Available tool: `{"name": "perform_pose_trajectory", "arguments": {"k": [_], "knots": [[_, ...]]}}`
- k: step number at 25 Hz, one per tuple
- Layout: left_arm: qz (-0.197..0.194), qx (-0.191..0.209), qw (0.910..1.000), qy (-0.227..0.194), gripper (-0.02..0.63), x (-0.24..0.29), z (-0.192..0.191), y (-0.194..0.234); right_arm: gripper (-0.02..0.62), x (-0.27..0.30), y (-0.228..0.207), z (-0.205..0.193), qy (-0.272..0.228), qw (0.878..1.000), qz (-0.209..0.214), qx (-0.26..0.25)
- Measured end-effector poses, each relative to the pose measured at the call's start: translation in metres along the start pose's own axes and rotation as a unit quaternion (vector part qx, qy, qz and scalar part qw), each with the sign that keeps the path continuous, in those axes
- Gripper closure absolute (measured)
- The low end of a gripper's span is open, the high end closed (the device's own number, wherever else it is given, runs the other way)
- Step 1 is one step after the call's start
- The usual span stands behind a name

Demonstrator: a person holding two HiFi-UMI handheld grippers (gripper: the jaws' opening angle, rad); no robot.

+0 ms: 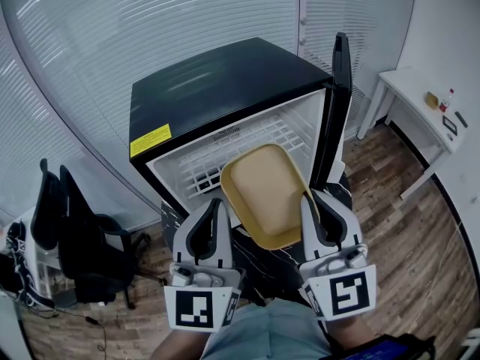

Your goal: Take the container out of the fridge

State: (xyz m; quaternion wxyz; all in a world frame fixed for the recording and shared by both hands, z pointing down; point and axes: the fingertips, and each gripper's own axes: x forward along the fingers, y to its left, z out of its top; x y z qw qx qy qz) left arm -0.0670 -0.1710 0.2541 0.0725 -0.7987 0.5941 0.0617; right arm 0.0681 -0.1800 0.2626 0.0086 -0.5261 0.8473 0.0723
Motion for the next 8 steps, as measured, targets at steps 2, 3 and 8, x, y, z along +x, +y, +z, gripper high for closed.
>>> {"name": "perform_pose_trajectory", "arguments": {"k": [2, 3, 8], "knots": [[-0.001, -0.001, 1.0000, 0.000, 0.592, -0.0002, 0.0002, -0.0007, 0.568, -0.0014, 0.0008, -0.0022, 0.006, 1.000, 0.003, 0.001], [-0.001, -0.001, 1.0000, -0.001, 0.592, -0.0001, 0.0004, -0.0010, 0.568, -0.0019, 0.0011, -0.0030, 0.008, 1.000, 0.005, 0.001], [-0.001, -0.003, 1.0000, -0.002, 0.592, 0.0000, -0.0006, -0.0017, 0.568, -0.0022, 0.0018, -0.0039, 0.008, 1.000, 0.006, 0.001]]}}
